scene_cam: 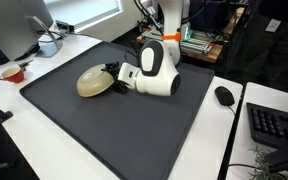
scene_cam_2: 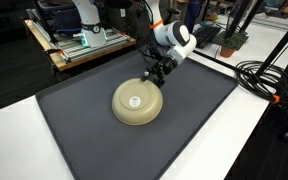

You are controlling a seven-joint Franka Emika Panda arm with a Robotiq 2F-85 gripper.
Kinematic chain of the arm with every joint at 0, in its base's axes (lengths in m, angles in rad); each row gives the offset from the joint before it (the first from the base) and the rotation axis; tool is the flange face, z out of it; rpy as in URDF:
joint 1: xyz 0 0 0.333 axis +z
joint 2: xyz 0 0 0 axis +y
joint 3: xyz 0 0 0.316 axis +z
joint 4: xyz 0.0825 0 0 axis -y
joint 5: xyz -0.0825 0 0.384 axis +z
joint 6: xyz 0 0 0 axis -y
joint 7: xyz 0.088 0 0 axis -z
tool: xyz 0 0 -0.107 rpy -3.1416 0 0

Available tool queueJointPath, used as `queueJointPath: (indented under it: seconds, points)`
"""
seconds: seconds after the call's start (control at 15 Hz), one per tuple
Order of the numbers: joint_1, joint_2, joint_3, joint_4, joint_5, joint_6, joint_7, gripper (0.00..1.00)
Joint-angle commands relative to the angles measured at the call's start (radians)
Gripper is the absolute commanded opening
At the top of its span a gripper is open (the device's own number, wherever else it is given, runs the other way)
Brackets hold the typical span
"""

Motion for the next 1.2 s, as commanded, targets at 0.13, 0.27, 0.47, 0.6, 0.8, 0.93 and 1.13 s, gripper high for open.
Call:
queueJointPath:
  seconds: [0.13,0.27,0.47,0.6,0.8,0.93,1.13]
  points:
    - [0.055,-0.037,0.020,-0.021,-0.089,-0.107,0.066,0.31]
    - [0.062,-0.030,0.030,-0.011,-0.096,-0.143,0.062,0.18]
    - [0.063,-0.021,0.038,-0.007,-0.112,-0.190,0.058,0.01]
    - [0.059,-0.009,0.029,0.000,-0.130,-0.233,0.049,0.00]
    - [0.056,-0.004,0.009,-0.007,-0.192,-0.309,0.015,0.02]
    - [0.052,-0.019,0.007,-0.028,-0.242,-0.338,-0.028,0.02]
    - [0.059,-0.070,0.016,-0.077,-0.320,-0.385,-0.134,0.02]
